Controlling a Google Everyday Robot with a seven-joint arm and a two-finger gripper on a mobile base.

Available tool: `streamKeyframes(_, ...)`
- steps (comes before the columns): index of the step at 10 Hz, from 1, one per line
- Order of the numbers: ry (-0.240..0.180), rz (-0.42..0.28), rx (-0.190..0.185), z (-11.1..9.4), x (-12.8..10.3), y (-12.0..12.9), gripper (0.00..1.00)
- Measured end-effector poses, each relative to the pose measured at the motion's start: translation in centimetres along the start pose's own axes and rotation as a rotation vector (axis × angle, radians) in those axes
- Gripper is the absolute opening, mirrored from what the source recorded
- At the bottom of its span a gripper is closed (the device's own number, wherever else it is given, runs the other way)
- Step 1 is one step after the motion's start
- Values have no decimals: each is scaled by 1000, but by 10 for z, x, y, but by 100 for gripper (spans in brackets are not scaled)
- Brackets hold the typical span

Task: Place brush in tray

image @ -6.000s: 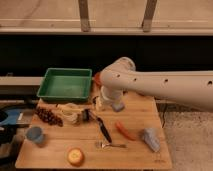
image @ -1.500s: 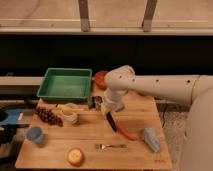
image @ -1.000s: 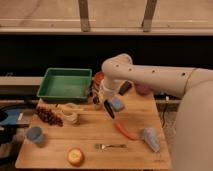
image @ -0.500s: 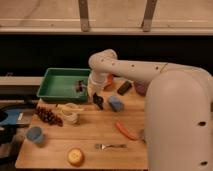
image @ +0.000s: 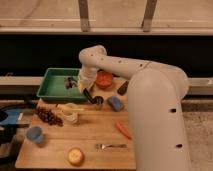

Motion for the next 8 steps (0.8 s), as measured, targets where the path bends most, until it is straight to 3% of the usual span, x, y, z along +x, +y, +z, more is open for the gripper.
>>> streamKeyframes(6,-9,9,-10,2,2,0,0)
streamKeyframes(8,-38,62,13,0,6,-25,0)
